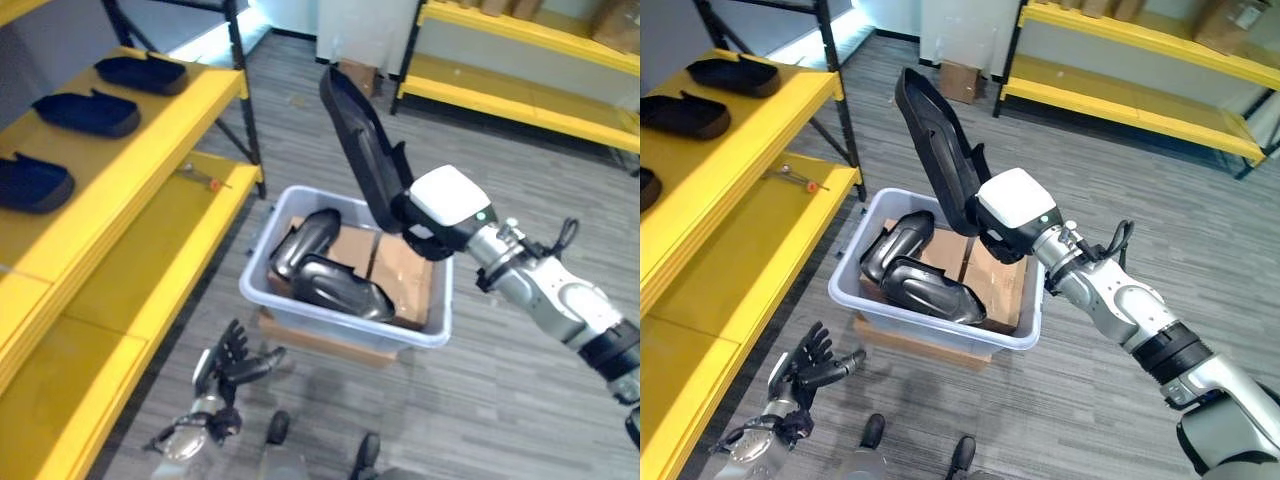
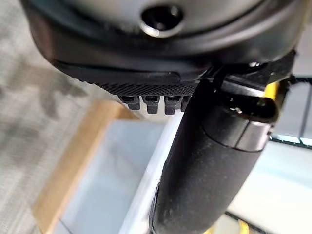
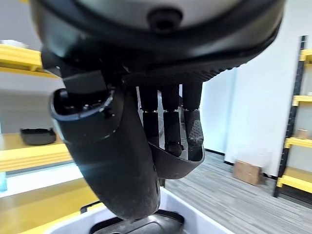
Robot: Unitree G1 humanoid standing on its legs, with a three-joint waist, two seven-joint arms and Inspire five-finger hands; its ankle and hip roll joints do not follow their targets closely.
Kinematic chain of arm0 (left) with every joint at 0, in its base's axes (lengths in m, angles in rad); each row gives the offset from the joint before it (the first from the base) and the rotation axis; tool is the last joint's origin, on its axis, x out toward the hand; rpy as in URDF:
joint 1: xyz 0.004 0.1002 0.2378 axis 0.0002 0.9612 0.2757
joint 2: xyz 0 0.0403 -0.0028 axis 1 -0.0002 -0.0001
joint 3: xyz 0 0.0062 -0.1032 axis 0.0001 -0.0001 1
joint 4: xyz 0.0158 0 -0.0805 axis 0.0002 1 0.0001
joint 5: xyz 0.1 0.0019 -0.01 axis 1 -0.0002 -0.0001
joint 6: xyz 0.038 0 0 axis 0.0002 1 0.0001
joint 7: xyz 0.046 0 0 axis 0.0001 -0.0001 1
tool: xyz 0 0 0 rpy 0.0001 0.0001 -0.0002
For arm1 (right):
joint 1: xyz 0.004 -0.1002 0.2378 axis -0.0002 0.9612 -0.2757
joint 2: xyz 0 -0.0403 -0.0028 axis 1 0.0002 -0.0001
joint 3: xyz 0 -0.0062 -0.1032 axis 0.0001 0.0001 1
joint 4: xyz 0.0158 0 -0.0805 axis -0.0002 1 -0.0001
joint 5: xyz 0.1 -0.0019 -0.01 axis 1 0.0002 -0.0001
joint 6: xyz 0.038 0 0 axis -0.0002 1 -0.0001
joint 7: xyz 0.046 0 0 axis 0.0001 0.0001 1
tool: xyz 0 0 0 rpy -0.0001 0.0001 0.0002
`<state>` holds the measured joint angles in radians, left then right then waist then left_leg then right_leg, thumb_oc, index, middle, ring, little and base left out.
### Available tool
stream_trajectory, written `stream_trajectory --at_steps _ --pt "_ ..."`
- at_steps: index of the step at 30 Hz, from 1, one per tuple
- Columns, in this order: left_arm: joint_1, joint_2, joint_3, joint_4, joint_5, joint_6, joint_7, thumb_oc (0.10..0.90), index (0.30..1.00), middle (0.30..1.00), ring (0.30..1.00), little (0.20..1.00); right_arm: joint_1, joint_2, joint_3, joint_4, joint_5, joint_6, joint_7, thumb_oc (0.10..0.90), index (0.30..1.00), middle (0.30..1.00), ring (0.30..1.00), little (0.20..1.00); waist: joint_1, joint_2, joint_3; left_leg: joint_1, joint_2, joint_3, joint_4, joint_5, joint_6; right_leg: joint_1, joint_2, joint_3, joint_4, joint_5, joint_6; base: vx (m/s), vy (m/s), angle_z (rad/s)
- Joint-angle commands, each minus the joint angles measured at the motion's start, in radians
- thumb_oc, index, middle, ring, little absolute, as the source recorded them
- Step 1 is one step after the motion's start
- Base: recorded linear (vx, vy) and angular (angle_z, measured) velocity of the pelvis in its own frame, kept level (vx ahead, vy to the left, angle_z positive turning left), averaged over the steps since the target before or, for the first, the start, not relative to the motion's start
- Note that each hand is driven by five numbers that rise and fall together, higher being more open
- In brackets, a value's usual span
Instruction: Move parts from the plastic box to the shelf.
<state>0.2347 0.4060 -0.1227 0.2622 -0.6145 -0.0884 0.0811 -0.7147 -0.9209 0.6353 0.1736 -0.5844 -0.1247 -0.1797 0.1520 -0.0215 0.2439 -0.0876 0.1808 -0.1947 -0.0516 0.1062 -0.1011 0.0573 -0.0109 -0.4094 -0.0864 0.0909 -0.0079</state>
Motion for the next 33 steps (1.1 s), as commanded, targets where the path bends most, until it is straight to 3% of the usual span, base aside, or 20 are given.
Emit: stream_trajectory --at_steps 1,2,3,5,7,10,13,23,33 --pt "-0.066 0.026 -0.022 0.004 0.020 -0.077 0.008 0.900 1.000 1.000 1.000 1.000 -0.178 -0.045 -0.002 0.010 0.057 0.011 -0.092 0.400 0.300 0.300 0.300 0.300 0.005 0.005 -0.067 -0.038 0.059 0.107 0.006 0.129 -0.048 -0.022 -0.080 -0.042 0.136 -0.197 0.057 -0.09 -0.016 0.88" --pt "-0.076 0.019 -0.022 0.011 0.019 -0.080 0.012 0.900 1.000 1.000 1.000 1.000 -0.166 -0.063 -0.011 0.001 0.039 0.017 -0.097 0.400 0.300 0.300 0.300 0.300 -0.016 0.001 -0.061 -0.036 0.090 0.241 0.036 0.112 -0.043 -0.021 -0.098 -0.070 0.138 -0.207 0.060 -0.04 -0.020 0.94" --pt "-0.077 0.019 -0.022 0.012 0.019 -0.081 0.012 0.900 1.000 1.000 1.000 1.000 -0.163 -0.064 -0.013 -0.001 0.038 0.018 -0.097 0.400 0.300 0.300 0.300 0.300 -0.012 0.000 -0.059 -0.033 0.090 0.246 0.039 0.108 -0.043 -0.020 -0.099 -0.066 0.140 -0.210 0.060 -0.04 -0.020 1.02" --pt "-0.101 0.010 -0.030 0.019 0.018 -0.081 0.013 0.900 1.000 1.000 1.000 1.000 -0.134 -0.076 -0.032 -0.005 0.020 0.027 -0.099 0.400 0.300 0.300 0.300 0.300 -0.034 -0.002 -0.058 -0.031 0.127 0.376 0.083 0.092 -0.045 -0.022 -0.116 -0.110 0.144 -0.212 0.059 -0.06 0.004 1.12" --pt "-0.120 -0.002 -0.030 0.022 0.017 -0.082 0.017 0.900 1.000 1.000 1.000 1.000 -0.082 -0.100 -0.071 -0.031 0.018 0.034 -0.100 0.400 0.300 0.300 0.300 0.300 -0.049 -0.003 -0.060 -0.019 0.165 0.453 0.141 0.092 -0.065 -0.007 -0.134 -0.157 0.147 -0.208 0.059 0.00 0.032 0.94" --pt "-0.117 -0.008 -0.030 0.020 0.018 -0.081 0.013 0.900 1.000 1.000 1.000 1.000 -0.042 -0.108 -0.104 -0.054 0.028 0.035 -0.094 0.400 0.300 0.300 0.300 0.300 -0.050 0.000 -0.074 0.000 0.157 0.456 0.109 0.078 -0.066 0.019 -0.144 -0.182 0.142 -0.203 0.069 0.09 0.091 0.87" --pt "-0.115 -0.017 -0.032 0.019 0.022 -0.073 0.008 0.900 1.000 1.000 1.000 1.000 0.021 -0.107 -0.156 -0.066 0.033 0.034 -0.081 0.400 0.300 0.300 0.300 0.300 -0.044 0.005 -0.110 0.036 0.111 0.468 0.047 0.042 -0.044 0.051 -0.183 -0.211 0.140 -0.175 0.097 0.14 0.230 0.54" --pt "-0.128 0.015 -0.015 0.013 0.056 -0.078 0.006 0.900 1.000 1.000 1.000 1.000 0.057 -0.076 -0.199 -0.069 -0.004 0.041 -0.061 0.400 0.300 0.300 0.300 0.300 -0.020 -0.041 -0.150 0.063 0.009 0.449 0.019 -0.033 0.017 0.085 -0.289 -0.243 0.161 -0.106 0.170 0.09 0.177 0.18" --pt "-0.124 0.018 -0.006 -0.005 0.060 -0.081 0.015 0.900 1.000 1.000 1.000 1.000 -0.026 -0.089 -0.139 -0.087 -0.036 0.042 -0.032 0.400 0.300 0.300 0.300 0.300 0.006 -0.073 -0.161 0.066 -0.037 0.419 -0.004 -0.054 0.046 0.090 -0.321 -0.259 0.183 -0.072 0.201 0.05 0.059 0.07"
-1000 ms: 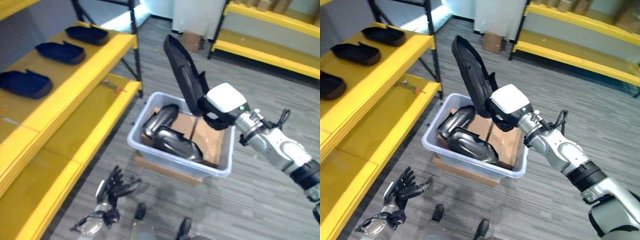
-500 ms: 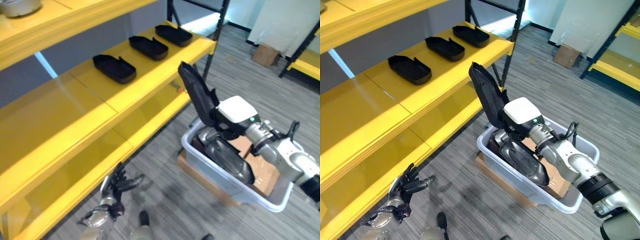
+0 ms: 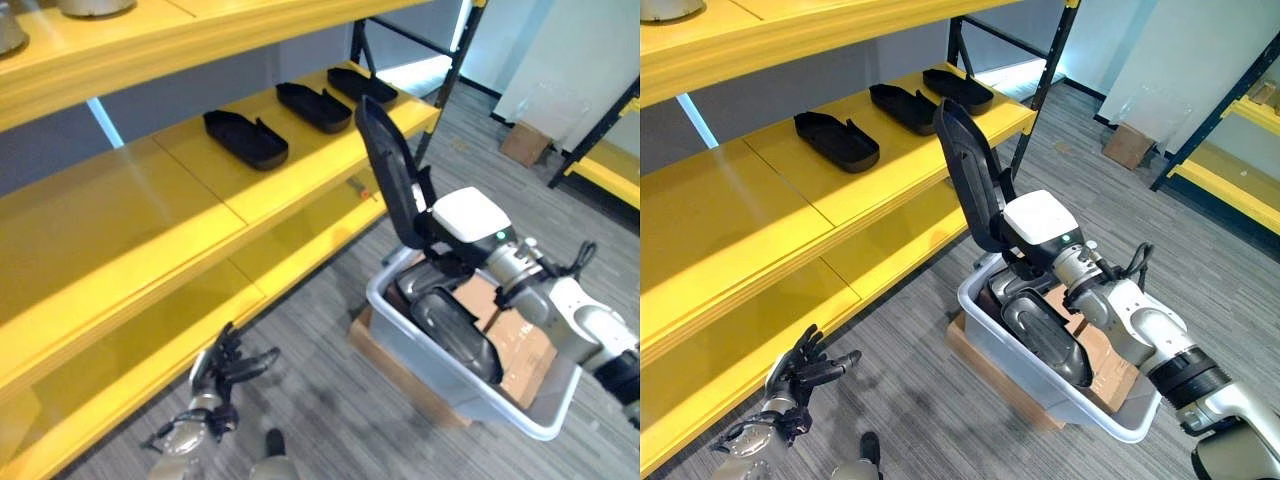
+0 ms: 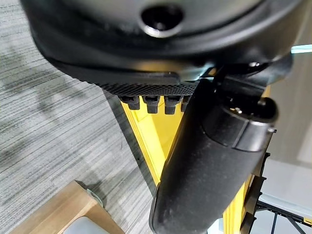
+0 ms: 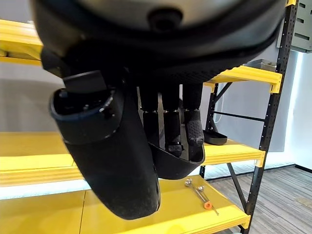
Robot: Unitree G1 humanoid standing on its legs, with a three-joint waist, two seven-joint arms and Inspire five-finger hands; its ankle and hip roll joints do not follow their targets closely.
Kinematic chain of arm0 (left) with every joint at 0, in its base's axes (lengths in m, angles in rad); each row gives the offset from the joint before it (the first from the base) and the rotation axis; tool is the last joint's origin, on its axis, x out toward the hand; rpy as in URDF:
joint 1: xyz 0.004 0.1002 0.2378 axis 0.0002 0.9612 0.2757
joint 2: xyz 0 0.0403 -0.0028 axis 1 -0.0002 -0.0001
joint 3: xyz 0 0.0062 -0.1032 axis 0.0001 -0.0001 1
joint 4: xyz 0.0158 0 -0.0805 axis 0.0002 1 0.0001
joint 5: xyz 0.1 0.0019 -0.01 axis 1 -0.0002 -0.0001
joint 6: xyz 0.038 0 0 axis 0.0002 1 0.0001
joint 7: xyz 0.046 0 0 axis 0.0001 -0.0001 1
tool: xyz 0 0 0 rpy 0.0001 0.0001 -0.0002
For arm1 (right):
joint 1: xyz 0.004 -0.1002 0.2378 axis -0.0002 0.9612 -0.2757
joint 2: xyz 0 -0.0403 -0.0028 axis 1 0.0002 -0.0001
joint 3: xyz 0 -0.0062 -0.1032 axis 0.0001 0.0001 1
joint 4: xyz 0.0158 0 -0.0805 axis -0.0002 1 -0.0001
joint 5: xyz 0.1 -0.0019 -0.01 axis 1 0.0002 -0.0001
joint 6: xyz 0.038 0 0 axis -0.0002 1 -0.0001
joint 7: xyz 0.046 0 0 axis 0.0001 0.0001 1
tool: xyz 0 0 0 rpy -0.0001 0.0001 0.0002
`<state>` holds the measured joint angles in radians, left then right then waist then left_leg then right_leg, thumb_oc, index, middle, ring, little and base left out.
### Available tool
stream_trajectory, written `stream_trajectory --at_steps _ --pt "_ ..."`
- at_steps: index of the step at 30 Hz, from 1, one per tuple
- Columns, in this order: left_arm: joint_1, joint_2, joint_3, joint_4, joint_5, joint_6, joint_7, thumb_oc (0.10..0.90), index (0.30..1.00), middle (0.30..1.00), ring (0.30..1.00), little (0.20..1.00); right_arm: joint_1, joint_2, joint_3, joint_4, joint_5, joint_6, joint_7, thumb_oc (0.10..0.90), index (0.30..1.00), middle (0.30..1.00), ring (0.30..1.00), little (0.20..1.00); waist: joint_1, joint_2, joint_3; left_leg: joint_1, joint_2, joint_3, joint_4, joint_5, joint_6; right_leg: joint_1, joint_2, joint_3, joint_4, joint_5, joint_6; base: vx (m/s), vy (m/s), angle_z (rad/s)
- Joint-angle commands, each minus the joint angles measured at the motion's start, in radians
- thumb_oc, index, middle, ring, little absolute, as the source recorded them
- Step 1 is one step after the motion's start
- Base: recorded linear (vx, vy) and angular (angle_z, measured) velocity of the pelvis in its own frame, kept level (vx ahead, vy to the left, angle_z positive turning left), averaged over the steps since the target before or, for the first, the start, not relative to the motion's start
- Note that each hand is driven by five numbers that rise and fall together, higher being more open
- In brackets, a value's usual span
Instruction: Move parts from the plastic box to the shelf.
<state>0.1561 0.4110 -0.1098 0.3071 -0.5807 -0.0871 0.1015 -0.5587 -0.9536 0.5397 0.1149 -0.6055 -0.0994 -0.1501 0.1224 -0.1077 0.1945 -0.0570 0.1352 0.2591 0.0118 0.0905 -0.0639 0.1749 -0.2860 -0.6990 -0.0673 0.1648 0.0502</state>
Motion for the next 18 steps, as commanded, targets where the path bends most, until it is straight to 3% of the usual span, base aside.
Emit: stream_trajectory --at_steps 1,7,12,16,18 --pt "-0.045 0.014 -0.017 -0.052 0.028 -0.082 -0.005 0.900 1.000 1.000 1.000 1.000 -0.198 -0.058 -0.033 -0.026 -0.016 0.016 -0.060 0.400 0.300 0.300 0.300 0.300 0.038 0.011 -0.111 0.035 0.005 -0.038 -0.069 -0.039 0.010 -0.027 -0.049 0.026 0.165 -0.142 0.146 0.02 0.047 0.15" --pt "-0.034 0.031 0.001 -0.059 0.026 -0.087 -0.005 0.900 1.000 1.000 1.000 1.000 -0.337 -0.061 0.093 0.032 -0.047 0.016 -0.033 0.400 0.300 0.300 0.300 0.300 0.074 -0.017 -0.111 0.019 -0.022 -0.062 -0.049 -0.071 0.026 -0.026 -0.061 0.025 0.150 -0.109 0.159 0.01 0.056 0.18" --pt "-0.029 0.044 0.023 -0.057 0.020 -0.095 0.001 0.900 1.000 1.000 1.000 1.000 -0.437 -0.006 0.194 0.116 -0.068 0.022 -0.014 0.400 0.300 0.300 0.300 0.300 0.109 -0.029 -0.098 -0.006 -0.058 -0.086 0.027 -0.132 0.054 -0.030 -0.087 0.058 0.148 -0.074 0.170 0.02 0.090 0.02" --pt "-0.027 0.050 0.039 -0.062 0.022 -0.103 0.010 0.900 1.000 1.000 1.000 1.000 -0.464 0.046 0.217 0.170 -0.097 0.036 -0.007 0.400 0.300 0.300 0.300 0.300 0.124 -0.015 -0.079 0.017 -0.112 -0.096 0.042 -0.178 0.110 -0.072 -0.178 0.098 0.317 0.021 0.186 0.05 0.234 0.04" --pt "-0.049 0.062 0.026 -0.058 0.028 -0.105 0.015 0.900 1.000 1.000 1.000 1.000 -0.460 0.051 0.212 0.164 -0.103 0.040 -0.003 0.400 0.300 0.300 0.300 0.300 0.096 0.005 -0.050 0.034 -0.133 -0.120 0.041 -0.179 0.134 -0.128 -0.190 0.179 0.454 0.043 0.179 0.07 0.261 0.22"
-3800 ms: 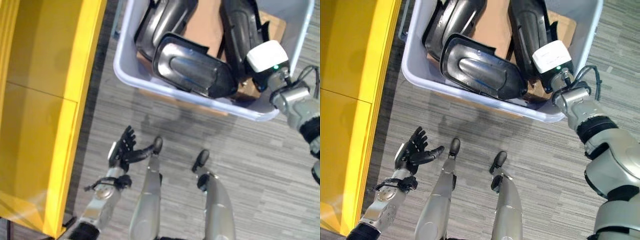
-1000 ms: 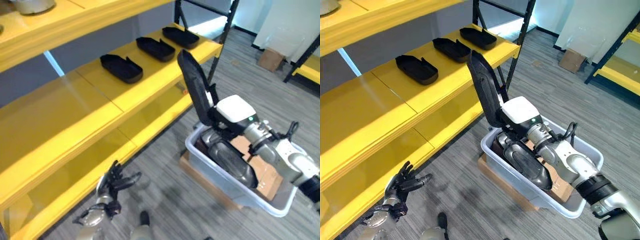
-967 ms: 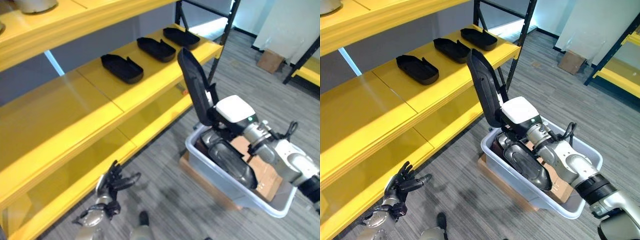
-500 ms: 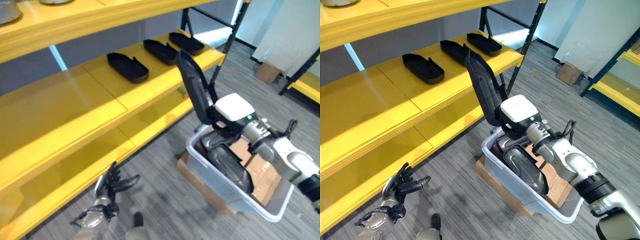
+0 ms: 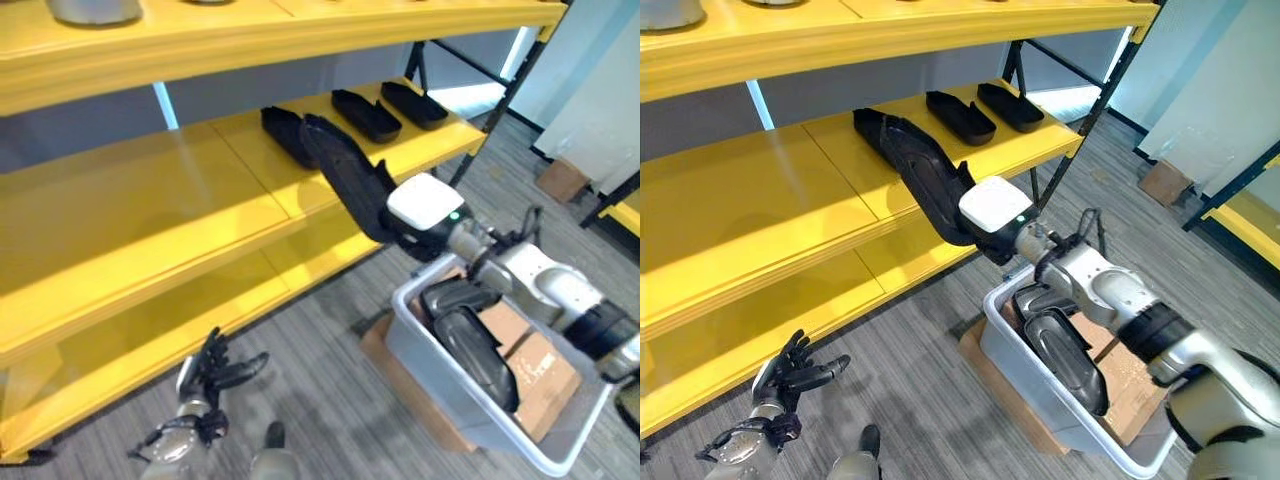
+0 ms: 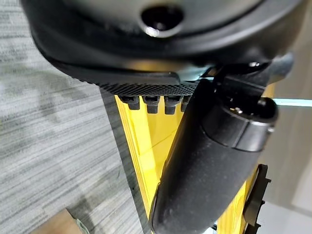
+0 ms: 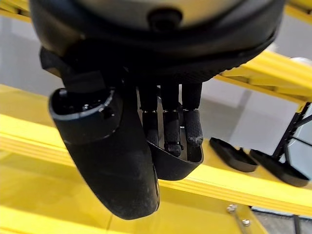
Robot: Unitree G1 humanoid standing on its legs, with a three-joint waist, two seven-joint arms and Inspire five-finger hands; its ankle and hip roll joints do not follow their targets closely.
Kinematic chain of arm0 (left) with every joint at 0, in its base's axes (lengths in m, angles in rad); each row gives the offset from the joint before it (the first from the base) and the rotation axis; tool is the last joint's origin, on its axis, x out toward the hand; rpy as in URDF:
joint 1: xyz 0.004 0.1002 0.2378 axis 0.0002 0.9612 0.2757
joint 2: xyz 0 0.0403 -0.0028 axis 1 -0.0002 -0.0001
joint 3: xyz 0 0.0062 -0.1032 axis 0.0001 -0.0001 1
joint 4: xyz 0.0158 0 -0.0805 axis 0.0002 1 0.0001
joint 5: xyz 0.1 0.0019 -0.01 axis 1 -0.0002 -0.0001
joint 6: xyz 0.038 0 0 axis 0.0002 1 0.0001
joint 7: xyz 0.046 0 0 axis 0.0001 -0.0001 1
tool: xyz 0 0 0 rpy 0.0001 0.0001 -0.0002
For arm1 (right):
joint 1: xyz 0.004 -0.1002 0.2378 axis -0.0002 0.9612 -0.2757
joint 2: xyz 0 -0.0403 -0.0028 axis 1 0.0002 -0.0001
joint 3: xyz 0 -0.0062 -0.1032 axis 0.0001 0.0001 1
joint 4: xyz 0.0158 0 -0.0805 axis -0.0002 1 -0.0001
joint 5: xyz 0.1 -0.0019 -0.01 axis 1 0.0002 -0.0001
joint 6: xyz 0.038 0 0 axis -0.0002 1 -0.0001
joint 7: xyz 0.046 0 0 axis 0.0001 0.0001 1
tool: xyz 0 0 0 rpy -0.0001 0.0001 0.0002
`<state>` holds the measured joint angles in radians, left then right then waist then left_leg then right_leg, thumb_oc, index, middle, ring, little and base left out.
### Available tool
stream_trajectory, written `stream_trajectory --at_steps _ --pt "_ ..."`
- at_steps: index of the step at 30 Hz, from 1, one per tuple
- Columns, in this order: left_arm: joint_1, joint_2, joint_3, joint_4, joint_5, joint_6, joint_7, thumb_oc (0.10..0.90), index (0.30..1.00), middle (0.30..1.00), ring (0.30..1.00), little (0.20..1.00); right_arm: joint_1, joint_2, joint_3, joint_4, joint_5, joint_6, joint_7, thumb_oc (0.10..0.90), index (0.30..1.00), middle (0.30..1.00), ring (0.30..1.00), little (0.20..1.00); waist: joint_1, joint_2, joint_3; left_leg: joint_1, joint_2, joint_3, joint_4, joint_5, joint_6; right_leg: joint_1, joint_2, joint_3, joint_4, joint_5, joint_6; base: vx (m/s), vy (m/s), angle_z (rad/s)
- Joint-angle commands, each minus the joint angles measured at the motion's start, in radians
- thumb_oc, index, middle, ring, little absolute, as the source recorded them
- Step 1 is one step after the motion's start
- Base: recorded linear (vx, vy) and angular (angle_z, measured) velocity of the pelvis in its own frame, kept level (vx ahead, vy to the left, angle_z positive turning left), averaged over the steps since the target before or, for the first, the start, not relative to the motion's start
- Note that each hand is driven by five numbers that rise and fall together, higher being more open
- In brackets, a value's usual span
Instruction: Move parts from the plastic box to the shelf.
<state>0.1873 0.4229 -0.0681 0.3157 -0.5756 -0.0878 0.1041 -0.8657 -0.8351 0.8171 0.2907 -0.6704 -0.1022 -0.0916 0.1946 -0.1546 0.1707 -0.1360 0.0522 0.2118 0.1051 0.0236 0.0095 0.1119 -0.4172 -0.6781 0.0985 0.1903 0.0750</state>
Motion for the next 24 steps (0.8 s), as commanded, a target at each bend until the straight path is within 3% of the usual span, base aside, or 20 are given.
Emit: stream_trajectory --at_steps 1,3,4,6,7,8,10,12,24 --pt "-0.094 0.063 -0.022 -0.064 0.034 -0.106 0.011 0.900 1.000 1.000 1.000 1.000 -0.134 -0.077 -0.080 -0.025 -0.044 0.041 -0.055 0.400 0.300 0.300 0.300 0.300 -0.003 0.070 -0.010 0.129 -0.058 -0.101 -0.058 -0.114 0.070 -0.136 -0.009 0.254 0.344 -0.028 0.138 0.06 0.164 0.61" --pt "-0.094 0.064 -0.024 -0.064 0.035 -0.107 0.011 0.900 1.000 1.000 1.000 1.000 -0.131 -0.078 -0.082 -0.027 -0.045 0.041 -0.054 0.400 0.300 0.300 0.300 0.300 0.000 0.071 -0.011 0.128 -0.056 -0.099 -0.058 -0.115 0.069 -0.141 -0.008 0.257 0.349 -0.031 0.136 0.02 0.049 0.75" --pt "-0.106 0.069 -0.031 -0.057 0.039 -0.106 0.007 0.900 1.000 1.000 1.000 1.000 -0.099 -0.099 -0.099 -0.044 -0.045 0.039 -0.049 0.400 0.300 0.300 0.300 0.300 -0.039 0.098 0.001 0.143 -0.050 -0.132 -0.084 -0.081 0.066 -0.227 0.086 0.340 0.329 -0.116 0.081 0.00 0.030 0.79" --pt "-0.106 0.069 -0.031 -0.057 0.039 -0.106 0.007 0.900 1.000 1.000 1.000 1.000 -0.099 -0.099 -0.099 -0.044 -0.045 0.039 -0.049 0.400 0.300 0.300 0.300 0.300 -0.039 0.098 0.001 0.143 -0.050 -0.131 -0.084 -0.081 0.066 -0.227 0.086 0.340 0.329 -0.116 0.081 0.04 -0.004 0.75" --pt "-0.112 0.067 -0.030 -0.053 0.040 -0.106 0.007 0.900 1.000 1.000 1.000 1.000 -0.078 -0.108 -0.115 -0.059 -0.033 0.038 -0.052 0.400 0.300 0.300 0.300 0.300 -0.064 0.107 0.012 0.155 -0.051 -0.168 -0.086 -0.079 0.057 -0.263 0.119 0.392 0.266 -0.141 0.070 0.24 -0.258 0.26" --pt "-0.134 0.040 -0.024 -0.032 0.032 -0.110 0.021 0.900 1.000 1.000 1.000 1.000 0.008 -0.164 -0.199 -0.123 -0.019 0.035 -0.060 0.400 0.300 0.300 0.300 0.300 -0.110 0.088 0.015 0.166 -0.062 -0.269 -0.097 -0.079 0.023 -0.277 0.218 0.500 0.098 -0.161 0.075 0.28 -0.328 0.00" --pt "-0.125 0.014 -0.034 -0.032 0.033 -0.108 0.019 0.900 1.000 1.000 1.000 1.000 0.058 -0.178 -0.235 -0.130 -0.012 0.036 -0.062 0.400 0.300 0.300 0.300 0.300 -0.114 0.065 -0.006 0.168 -0.066 -0.296 -0.112 -0.080 0.013 -0.209 0.222 0.477 0.019 -0.157 0.068 0.20 -0.303 1.30" --pt "-0.081 -0.002 -0.017 -0.045 0.025 -0.101 0.010 0.900 1.000 1.000 1.000 1.000 0.048 -0.199 -0.238 -0.142 0.004 0.030 -0.066 0.400 0.300 0.300 0.300 0.300 -0.106 0.064 -0.041 0.184 -0.044 -0.291 -0.125 -0.079 0.004 -0.162 0.232 0.441 -0.025 -0.154 0.067 0.21 -0.212 2.11" --pt "-0.091 -0.002 -0.032 -0.032 0.034 -0.087 0.020 0.900 1.000 1.000 1.000 1.000 -0.059 -0.232 -0.172 -0.175 0.002 0.009 -0.062 0.400 0.300 0.300 0.300 0.300 -0.104 0.055 -0.084 0.215 0.017 -0.287 -0.166 -0.060 -0.034 -0.102 0.274 0.410 -0.065 -0.184 0.044 0.07 -0.101 0.05"
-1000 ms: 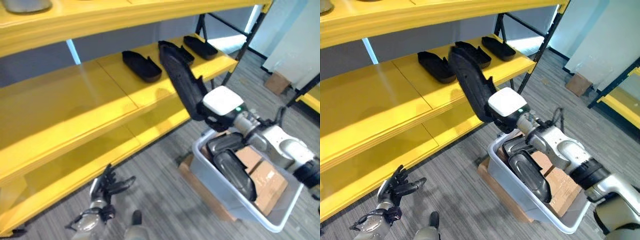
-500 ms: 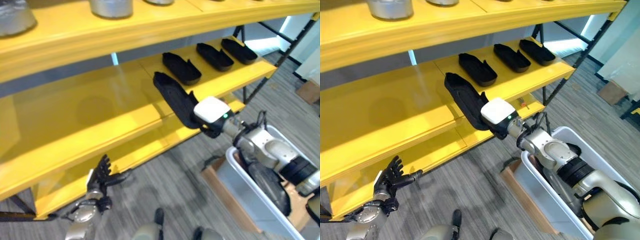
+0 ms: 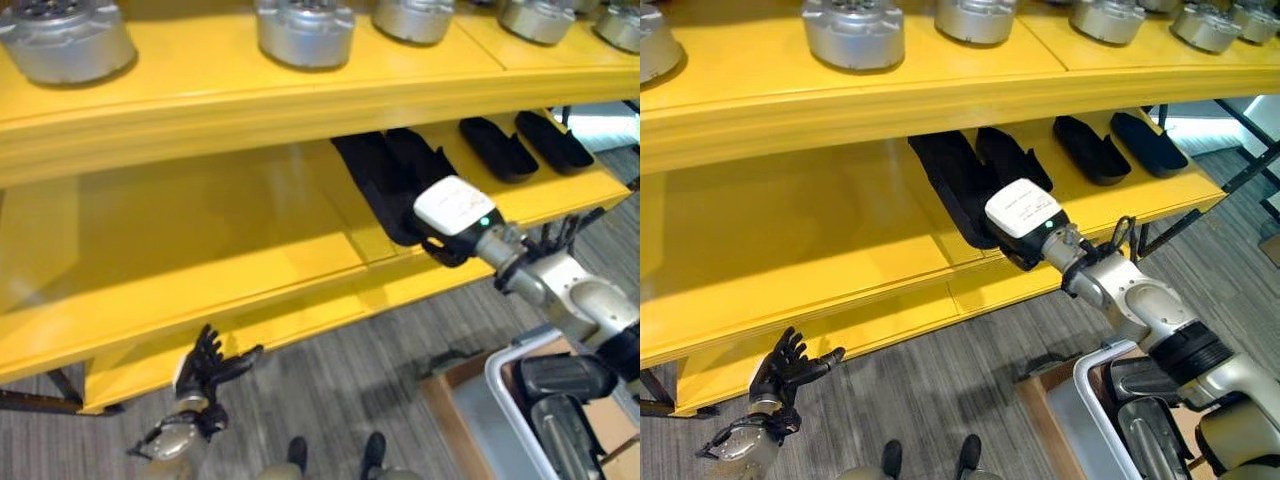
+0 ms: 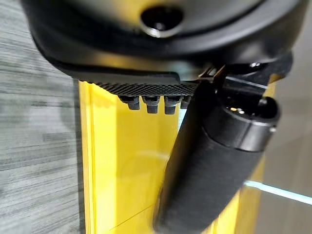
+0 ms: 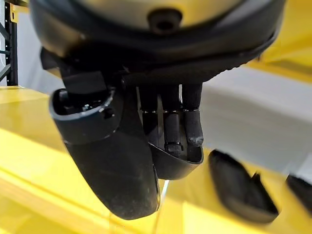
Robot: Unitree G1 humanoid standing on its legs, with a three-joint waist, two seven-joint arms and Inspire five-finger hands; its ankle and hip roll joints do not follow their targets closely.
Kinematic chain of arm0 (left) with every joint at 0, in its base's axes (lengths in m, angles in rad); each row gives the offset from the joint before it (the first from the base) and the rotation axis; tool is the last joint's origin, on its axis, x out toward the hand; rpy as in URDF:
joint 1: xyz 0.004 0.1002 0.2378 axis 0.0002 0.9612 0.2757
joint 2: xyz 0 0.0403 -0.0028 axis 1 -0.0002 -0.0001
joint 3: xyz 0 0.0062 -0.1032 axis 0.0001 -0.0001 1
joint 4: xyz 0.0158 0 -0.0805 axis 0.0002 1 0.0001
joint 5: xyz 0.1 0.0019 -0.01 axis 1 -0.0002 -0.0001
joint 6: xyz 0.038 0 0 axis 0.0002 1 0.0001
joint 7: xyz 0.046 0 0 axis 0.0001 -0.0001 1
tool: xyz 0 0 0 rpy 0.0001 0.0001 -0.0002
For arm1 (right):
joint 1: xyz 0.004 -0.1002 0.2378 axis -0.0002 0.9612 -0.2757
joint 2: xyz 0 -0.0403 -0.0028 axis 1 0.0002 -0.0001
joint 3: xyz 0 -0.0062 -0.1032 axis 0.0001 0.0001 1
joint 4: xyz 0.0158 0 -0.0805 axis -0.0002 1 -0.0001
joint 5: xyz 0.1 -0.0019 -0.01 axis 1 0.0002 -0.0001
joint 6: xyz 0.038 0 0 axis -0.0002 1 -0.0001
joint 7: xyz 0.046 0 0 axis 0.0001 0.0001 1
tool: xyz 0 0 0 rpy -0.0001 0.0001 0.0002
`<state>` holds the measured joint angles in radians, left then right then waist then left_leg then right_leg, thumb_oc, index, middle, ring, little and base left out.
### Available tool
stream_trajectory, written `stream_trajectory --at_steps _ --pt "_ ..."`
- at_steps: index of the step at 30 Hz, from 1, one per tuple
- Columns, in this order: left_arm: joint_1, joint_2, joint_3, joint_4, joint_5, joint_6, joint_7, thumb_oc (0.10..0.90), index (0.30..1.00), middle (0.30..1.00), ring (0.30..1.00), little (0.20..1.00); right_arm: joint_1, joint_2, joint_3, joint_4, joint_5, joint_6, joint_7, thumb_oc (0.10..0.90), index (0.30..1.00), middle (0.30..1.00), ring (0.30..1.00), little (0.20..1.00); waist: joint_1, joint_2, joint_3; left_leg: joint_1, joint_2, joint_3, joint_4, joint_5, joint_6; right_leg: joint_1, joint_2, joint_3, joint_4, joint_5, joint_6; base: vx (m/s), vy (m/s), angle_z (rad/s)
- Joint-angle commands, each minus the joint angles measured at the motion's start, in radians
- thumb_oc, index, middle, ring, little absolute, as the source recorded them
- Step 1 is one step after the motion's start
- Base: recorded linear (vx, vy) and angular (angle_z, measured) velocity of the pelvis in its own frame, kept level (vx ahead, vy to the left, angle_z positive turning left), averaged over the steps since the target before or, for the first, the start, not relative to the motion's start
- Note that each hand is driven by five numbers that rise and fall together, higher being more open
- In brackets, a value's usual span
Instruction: Move parts from the plastic box to the shelf.
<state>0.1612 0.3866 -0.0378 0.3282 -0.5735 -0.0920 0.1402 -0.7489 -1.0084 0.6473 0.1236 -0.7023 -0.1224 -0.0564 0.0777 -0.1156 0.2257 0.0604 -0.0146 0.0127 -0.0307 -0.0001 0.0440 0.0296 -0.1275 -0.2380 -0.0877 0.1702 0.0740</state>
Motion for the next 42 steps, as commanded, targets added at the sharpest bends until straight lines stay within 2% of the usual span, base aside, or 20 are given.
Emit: stream_trajectory --at_steps 1,11,13,15,16,17,18,19,21,23,24,27,31,34,35,36,40,42 --pt "-0.065 0.033 -0.063 -0.045 0.030 -0.084 -0.014 0.900 1.000 1.000 1.000 1.000 -0.195 -0.064 0.008 -0.006 0.034 0.029 -0.100 0.400 0.300 0.300 0.300 0.300 0.013 0.018 -0.140 0.022 0.088 -0.089 -0.031 -0.035 -0.073 -0.015 -0.013 -0.034 0.121 -0.168 0.041 0.03 -0.095 -0.02" --pt "-0.048 0.032 -0.049 -0.050 0.017 -0.082 -0.003 0.900 1.000 1.000 1.000 1.000 -0.321 -0.068 0.076 -0.017 0.046 0.021 -0.114 0.400 0.300 0.300 0.300 0.300 0.035 0.005 -0.145 0.011 0.131 -0.118 -0.023 -0.016 -0.106 0.019 0.026 -0.067 0.112 -0.209 0.008 -0.01 -0.101 0.08" --pt "-0.051 0.032 -0.046 -0.044 0.009 -0.086 0.000 0.900 1.000 1.000 1.000 1.000 -0.369 -0.079 0.099 -0.017 0.057 0.015 -0.123 0.400 0.300 0.300 0.300 0.300 0.055 -0.005 -0.110 -0.069 0.131 -0.129 0.096 -0.015 -0.138 0.031 0.033 -0.087 0.098 -0.225 -0.013 -0.13 -0.163 0.33" --pt "-0.060 0.029 -0.052 -0.042 0.001 -0.087 -0.003 0.900 1.000 1.000 1.000 1.000 -0.383 -0.087 0.099 -0.016 0.064 0.016 -0.131 0.400 0.300 0.300 0.300 0.300 0.062 -0.007 -0.075 -0.154 0.103 -0.133 0.221 0.012 -0.158 0.039 0.024 -0.122 0.089 -0.222 -0.026 -0.17 -0.079 0.90" --pt "-0.069 0.026 -0.066 -0.040 -0.002 -0.086 -0.011 0.900 1.000 1.000 1.000 1.000 -0.375 -0.091 0.090 -0.021 0.068 0.019 -0.134 0.400 0.300 0.300 0.300 0.300 0.064 -0.004 -0.052 -0.209 0.094 -0.092 0.287 0.042 -0.157 0.053 0.018 -0.164 0.080 -0.219 -0.032 -0.12 -0.057 0.86" --pt "-0.071 0.027 -0.071 -0.041 -0.001 -0.083 -0.015 0.900 1.000 1.000 1.000 1.000 -0.365 -0.096 0.082 -0.025 0.068 0.021 -0.137 0.400 0.300 0.300 0.300 0.300 0.061 -0.003 -0.048 -0.224 0.111 -0.055 0.290 0.044 -0.150 0.058 0.018 -0.177 0.080 -0.224 -0.032 -0.08 -0.045 0.63" --pt "-0.077 0.028 -0.080 -0.041 0.002 -0.078 -0.016 0.900 1.000 1.000 1.000 1.000 -0.347 -0.111 0.070 -0.029 0.064 0.025 -0.141 0.400 0.300 0.300 0.300 0.300 0.049 -0.002 -0.048 -0.240 0.153 0.012 0.250 0.067 -0.144 0.063 0.016 -0.207 0.075 -0.225 -0.028 0.08 -0.011 0.97" --pt "-0.084 0.026 -0.086 -0.045 0.010 -0.071 -0.020 0.900 1.000 1.000 1.000 1.000 -0.310 -0.126 0.045 -0.033 0.062 0.029 -0.144 0.400 0.300 0.300 0.300 0.300 0.032 0.007 -0.056 -0.236 0.206 0.092 0.174 0.084 -0.158 0.080 0.021 -0.224 0.076 -0.246 -0.015 0.08 -0.002 1.08" --pt "-0.087 0.026 -0.093 -0.045 0.019 -0.069 -0.023 0.900 1.000 1.000 1.000 1.000 -0.276 -0.127 0.017 -0.039 0.062 0.030 -0.140 0.400 0.300 0.300 0.300 0.300 0.034 0.008 -0.063 -0.231 0.211 0.093 0.132 0.113 -0.165 0.085 0.023 -0.233 0.073 -0.246 -0.012 0.10 0.032 0.88" --pt "-0.083 0.025 -0.089 -0.044 0.018 -0.070 -0.021 0.900 1.000 1.000 1.000 1.000 -0.250 -0.122 0.001 -0.043 0.058 0.031 -0.140 0.400 0.300 0.300 0.300 0.300 0.037 0.007 -0.070 -0.213 0.214 0.096 0.113 0.099 -0.164 0.093 0.021 -0.235 0.076 -0.251 -0.007 0.08 0.057 0.34" --pt "-0.080 0.021 -0.090 -0.040 0.021 -0.071 -0.015 0.900 1.000 1.000 1.000 1.000 -0.234 -0.105 -0.011 -0.038 0.064 0.033 -0.139 0.400 0.300 0.300 0.300 0.300 0.046 0.010 -0.075 -0.208 0.197 0.058 0.110 0.091 -0.158 0.101 0.017 -0.226 0.073 -0.257 -0.005 0.14 0.131 0.12" --pt "-0.079 0.020 -0.085 -0.037 0.015 -0.069 -0.011 0.900 1.000 1.000 1.000 1.000 -0.191 -0.094 -0.042 -0.034 0.069 0.036 -0.140 0.400 0.300 0.300 0.300 0.300 0.049 0.007 -0.088 -0.176 0.178 0.075 0.078 0.078 -0.150 0.122 0.002 -0.229 0.075 -0.255 0.000 0.15 0.148 -0.14" --pt "-0.077 0.023 -0.082 -0.026 0.026 -0.068 -0.006 0.900 1.000 1.000 1.000 1.000 -0.151 -0.059 -0.060 -0.027 0.066 0.042 -0.133 0.400 0.300 0.300 0.300 0.300 0.060 -0.003 -0.105 -0.136 0.145 0.094 0.045 0.051 -0.121 0.123 -0.034 -0.211 0.081 -0.245 0.025 0.11 0.139 0.05" --pt "-0.079 0.025 -0.085 -0.025 0.029 -0.067 -0.006 0.900 1.000 1.000 1.000 1.000 -0.140 -0.040 -0.061 -0.013 0.051 0.050 -0.122 0.400 0.300 0.300 0.300 0.300 0.064 -0.012 -0.110 -0.128 0.121 0.114 0.017 0.060 -0.098 0.117 -0.057 -0.227 0.081 -0.214 0.042 0.07 0.155 -0.09" --pt "-0.079 0.025 -0.084 -0.025 0.029 -0.067 -0.006 0.900 1.000 1.000 1.000 1.000 -0.140 -0.039 -0.060 -0.013 0.052 0.050 -0.122 0.400 0.300 0.300 0.300 0.300 0.063 -0.014 -0.114 -0.118 0.122 0.104 0.013 0.045 -0.106 0.124 -0.054 -0.213 0.081 -0.227 0.048 0.09 0.104 -0.10" --pt "-0.080 0.026 -0.085 -0.024 0.027 -0.067 -0.006 0.900 1.000 1.000 1.000 1.000 -0.141 -0.035 -0.059 -0.012 0.048 0.052 -0.119 0.400 0.300 0.300 0.300 0.300 0.064 -0.014 -0.113 -0.126 0.116 0.118 0.010 0.058 -0.095 0.115 -0.063 -0.230 0.081 -0.210 0.049 0.05 0.076 -0.05" --pt "-0.076 0.026 -0.083 -0.032 0.027 -0.067 -0.006 0.900 1.000 1.000 1.000 1.000 -0.140 -0.014 -0.058 0.000 0.042 0.059 -0.116 0.400 0.300 0.300 0.300 0.300 0.067 -0.022 -0.115 -0.126 0.103 0.125 0.025 0.031 -0.081 0.108 -0.081 -0.222 0.091 -0.200 0.063 0.05 0.098 -0.03" --pt "-0.079 0.037 -0.086 -0.038 0.031 -0.067 -0.004 0.900 1.000 1.000 1.000 1.000 -0.150 0.011 -0.048 0.011 0.033 0.061 -0.112 0.400 0.300 0.300 0.300 0.300 0.072 -0.022 -0.106 -0.128 0.086 0.126 0.058 -0.006 -0.055 0.083 -0.110 -0.206 0.161 -0.201 0.077 0.06 0.176 -0.04"
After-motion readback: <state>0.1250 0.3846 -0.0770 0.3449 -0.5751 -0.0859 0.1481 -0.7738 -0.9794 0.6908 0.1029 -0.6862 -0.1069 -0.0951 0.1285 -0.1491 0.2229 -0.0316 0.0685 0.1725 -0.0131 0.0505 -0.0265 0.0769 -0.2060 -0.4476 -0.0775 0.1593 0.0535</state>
